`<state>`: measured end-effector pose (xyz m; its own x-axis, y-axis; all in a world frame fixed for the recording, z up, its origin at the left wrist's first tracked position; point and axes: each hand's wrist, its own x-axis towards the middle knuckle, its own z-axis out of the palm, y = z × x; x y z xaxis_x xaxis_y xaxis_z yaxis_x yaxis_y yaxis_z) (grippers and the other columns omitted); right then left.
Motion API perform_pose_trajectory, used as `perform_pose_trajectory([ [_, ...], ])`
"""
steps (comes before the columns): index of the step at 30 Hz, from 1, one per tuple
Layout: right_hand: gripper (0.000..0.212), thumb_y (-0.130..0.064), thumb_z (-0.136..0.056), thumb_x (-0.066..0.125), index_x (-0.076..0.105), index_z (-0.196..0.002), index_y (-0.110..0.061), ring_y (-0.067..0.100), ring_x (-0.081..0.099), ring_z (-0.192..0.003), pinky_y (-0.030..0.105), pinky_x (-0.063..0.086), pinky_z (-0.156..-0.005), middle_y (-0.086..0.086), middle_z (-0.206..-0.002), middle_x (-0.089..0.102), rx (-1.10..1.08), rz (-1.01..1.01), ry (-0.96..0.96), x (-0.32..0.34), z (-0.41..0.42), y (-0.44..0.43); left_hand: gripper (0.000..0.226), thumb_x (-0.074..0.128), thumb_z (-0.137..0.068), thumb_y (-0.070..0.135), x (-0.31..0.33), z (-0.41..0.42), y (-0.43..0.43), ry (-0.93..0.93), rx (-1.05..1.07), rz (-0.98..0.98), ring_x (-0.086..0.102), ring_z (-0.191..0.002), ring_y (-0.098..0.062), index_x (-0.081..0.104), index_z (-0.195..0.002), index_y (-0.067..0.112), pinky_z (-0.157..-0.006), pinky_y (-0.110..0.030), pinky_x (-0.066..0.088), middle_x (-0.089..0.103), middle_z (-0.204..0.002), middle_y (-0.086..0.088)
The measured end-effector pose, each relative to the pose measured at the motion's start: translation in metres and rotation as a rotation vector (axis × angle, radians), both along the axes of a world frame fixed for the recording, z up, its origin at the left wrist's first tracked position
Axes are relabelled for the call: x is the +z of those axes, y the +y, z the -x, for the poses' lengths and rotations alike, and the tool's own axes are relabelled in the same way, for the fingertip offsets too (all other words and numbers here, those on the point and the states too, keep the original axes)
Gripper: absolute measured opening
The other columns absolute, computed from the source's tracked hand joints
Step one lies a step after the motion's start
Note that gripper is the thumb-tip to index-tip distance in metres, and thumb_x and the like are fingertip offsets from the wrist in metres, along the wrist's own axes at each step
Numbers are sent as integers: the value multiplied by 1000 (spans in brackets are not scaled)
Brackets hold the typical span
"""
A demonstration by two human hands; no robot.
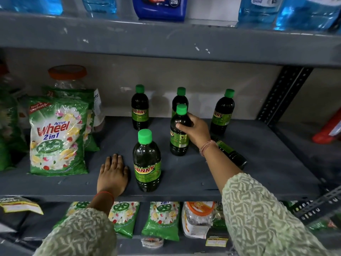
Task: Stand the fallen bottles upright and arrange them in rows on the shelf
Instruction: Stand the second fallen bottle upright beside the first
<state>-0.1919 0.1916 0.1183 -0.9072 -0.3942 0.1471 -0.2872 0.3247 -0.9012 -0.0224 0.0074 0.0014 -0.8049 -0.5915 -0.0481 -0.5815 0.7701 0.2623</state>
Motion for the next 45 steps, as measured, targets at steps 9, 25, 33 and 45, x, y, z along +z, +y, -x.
perform_pose_trajectory([
  [9,50,-16,-69,76,55,-114,-8,28,55,-109,36,44,-94,18,-118,59,-13,-16,80,-2,6,-5,53,21,-97,29,2,-1,2,32,-89,-7,1,-147,-21,9,-146,10,-121,-35,4,6,-158,-8],
  [25,45,-13,-72,73,60,-115,-11,27,60,-108,44,47,-97,16,-116,64,67,94,66,-14,18,-1,54,23,-97,30,3,-1,1,39,-91,-32,4,-147,-22,10,-146,10,-121,-36,7,7,-158,-8],
  [33,110,-11,-63,81,8,-145,-19,11,32,-128,28,27,-107,-2,-136,38,80,168,-152,-30,2,6,54,23,-97,30,2,0,1,35,-86,-30,4,-147,-22,10,-146,10,-121,-36,7,7,-158,-8],
  [45,51,-1,-64,77,53,-108,-6,16,56,-94,22,42,-79,9,-104,63,-95,110,-168,-93,-22,3,54,24,-97,29,0,0,-2,40,-92,-29,5,-147,-21,11,-146,11,-122,-35,8,8,-158,-7],
])
